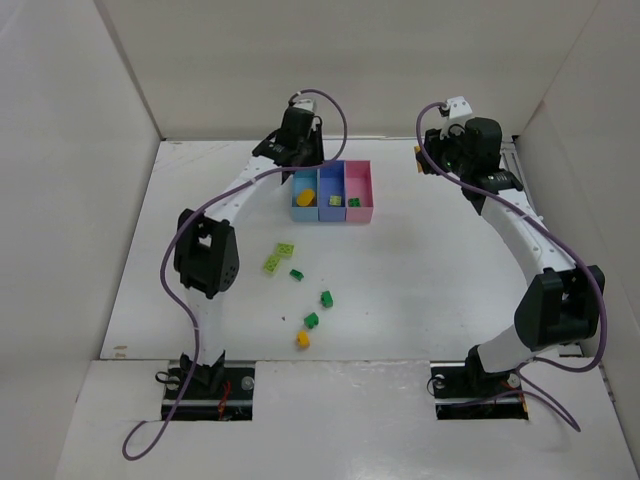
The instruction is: Sort the legos into containers by color
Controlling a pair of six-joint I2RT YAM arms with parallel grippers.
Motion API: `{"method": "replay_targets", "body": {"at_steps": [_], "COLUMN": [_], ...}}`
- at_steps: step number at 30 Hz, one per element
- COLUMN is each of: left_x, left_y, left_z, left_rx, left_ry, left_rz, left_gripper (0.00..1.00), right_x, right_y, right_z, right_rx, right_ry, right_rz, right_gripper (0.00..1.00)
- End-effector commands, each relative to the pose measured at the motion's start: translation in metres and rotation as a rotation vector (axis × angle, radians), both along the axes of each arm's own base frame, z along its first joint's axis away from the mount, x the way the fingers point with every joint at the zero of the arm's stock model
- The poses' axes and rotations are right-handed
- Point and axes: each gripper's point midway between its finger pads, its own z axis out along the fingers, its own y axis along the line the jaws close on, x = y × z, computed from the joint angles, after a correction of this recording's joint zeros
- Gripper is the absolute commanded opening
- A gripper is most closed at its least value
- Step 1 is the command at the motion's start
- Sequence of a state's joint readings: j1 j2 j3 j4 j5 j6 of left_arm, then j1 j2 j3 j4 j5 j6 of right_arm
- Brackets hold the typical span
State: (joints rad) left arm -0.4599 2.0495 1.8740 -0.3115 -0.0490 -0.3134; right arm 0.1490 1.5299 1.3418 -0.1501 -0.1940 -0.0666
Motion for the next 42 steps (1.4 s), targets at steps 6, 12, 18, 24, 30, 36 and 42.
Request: {"method": "replay_targets", "body": {"at_steps": [6,12,18,24,30,36,42], "left_x": [-0.007,-0.010,-0.010,-0.013,-0.014,-0.015,-0.013], "left_y": [0.023,0.034,0.042,0.041,0.043,0.062,0.072], "left_z": [0.051,0.050,0.055,0.056,0.062,0.062,0.067], "left_rx": [-0.017,0.005,0.006,0.001,0.001,0.046,0.038], "left_ry": [-0.084,-0.079,-0.095,-0.093,-0.104,-0.098,-0.115], "left_rz": [0.067,0.077,0.099,0.091,0.099,0.162,0.170], "left_gripper": [0.16,0.16,0.16,0.16,0.16,0.16,0.16], "right_x": [0.000,0.000,-0.002,-0.003,-0.003,-0.003,-0.003], "right_y": [-0.010,-0.013,-0.005,0.002,0.004,0.003,0.002], "right_z": [0.029,0.028,0.028,0.030,0.034,0.037,0.037], "right_rx": [-0.010,-0.040,-0.049,-0.060,-0.063,-0.073,-0.081], "right_ry": [-0.072,-0.067,-0.071,-0.075,-0.084,-0.086,-0.088], "right_rz": [-0.034,-0.056,-0.034,-0.022,-0.031,-0.052,-0.049], "right_gripper": [0.00,0.00,0.00,0.00,0.00,0.00,0.00]}}
